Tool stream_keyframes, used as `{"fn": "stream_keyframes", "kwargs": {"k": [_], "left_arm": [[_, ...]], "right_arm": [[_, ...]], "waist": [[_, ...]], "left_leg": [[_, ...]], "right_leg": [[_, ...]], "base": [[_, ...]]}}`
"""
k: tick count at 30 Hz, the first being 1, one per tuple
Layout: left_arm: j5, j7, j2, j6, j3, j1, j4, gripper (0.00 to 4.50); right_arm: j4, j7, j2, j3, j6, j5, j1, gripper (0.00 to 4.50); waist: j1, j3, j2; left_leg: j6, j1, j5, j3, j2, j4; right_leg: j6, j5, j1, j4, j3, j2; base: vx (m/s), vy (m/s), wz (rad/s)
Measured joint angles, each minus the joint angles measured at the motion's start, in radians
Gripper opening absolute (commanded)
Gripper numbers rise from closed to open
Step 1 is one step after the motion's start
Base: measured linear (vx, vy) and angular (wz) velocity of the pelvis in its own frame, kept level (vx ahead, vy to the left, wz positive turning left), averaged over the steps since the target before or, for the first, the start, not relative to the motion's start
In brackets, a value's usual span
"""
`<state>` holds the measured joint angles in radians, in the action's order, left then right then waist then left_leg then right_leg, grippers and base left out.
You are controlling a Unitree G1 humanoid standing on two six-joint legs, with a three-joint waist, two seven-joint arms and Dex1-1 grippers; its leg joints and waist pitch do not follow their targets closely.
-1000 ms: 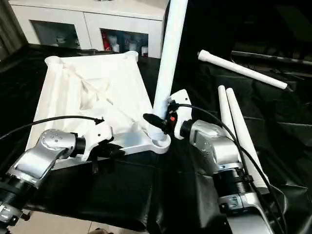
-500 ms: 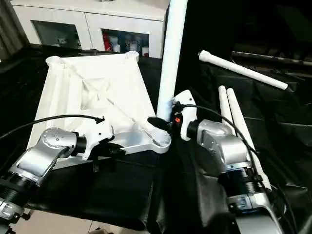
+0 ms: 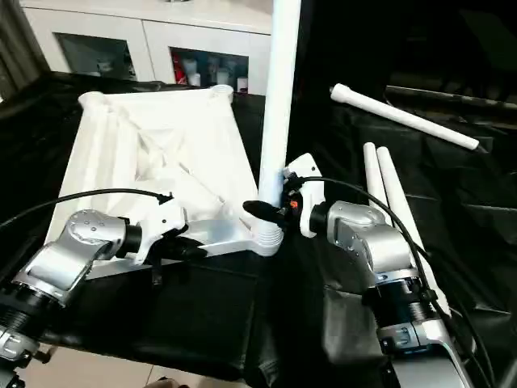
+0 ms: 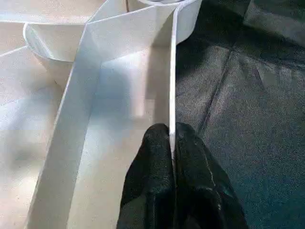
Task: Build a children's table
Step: Insert table leg to table base
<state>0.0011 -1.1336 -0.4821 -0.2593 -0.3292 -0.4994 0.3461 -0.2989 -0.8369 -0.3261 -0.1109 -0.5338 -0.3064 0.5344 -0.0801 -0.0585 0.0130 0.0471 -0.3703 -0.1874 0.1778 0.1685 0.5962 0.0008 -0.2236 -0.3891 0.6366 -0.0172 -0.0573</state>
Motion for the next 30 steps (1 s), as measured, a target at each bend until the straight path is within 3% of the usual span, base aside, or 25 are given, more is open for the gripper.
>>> {"fn": "stream_keyframes", "kwargs": {"k": [14,24,30], "left_arm": [[0.004,0.027,0.021,0.000,0.000,-0.034,0.056,0.00],[0.006,0.040,0.047,0.002,0.000,-0.062,0.108,0.00],[0.006,0.043,0.059,0.006,0.000,-0.068,0.127,0.00]], "right_arm": [[-0.073,0.044,0.039,0.029,0.095,0.008,-0.001,1.91],[-0.071,0.110,0.108,0.124,0.212,-0.038,-0.096,1.91],[-0.028,0.146,0.140,0.132,0.304,-0.033,-0.170,1.91]], "waist": [[-0.003,0.000,0.003],[-0.010,0.002,-0.001],[-0.010,0.004,-0.009]], "left_leg": [[0.001,0.002,0.001,0.000,0.000,0.000],[0.002,0.002,0.002,0.000,0.000,0.000],[0.002,0.002,0.002,0.000,0.000,0.000]], "right_leg": [[-0.001,0.001,0.000,0.003,0.000,0.000],[-0.001,0.001,0.001,0.003,0.000,0.000],[-0.001,0.001,0.002,0.001,0.000,0.000]], "base": [[0.000,0.000,0.00],[0.000,0.000,0.00],[0.000,0.000,0.00]]}}
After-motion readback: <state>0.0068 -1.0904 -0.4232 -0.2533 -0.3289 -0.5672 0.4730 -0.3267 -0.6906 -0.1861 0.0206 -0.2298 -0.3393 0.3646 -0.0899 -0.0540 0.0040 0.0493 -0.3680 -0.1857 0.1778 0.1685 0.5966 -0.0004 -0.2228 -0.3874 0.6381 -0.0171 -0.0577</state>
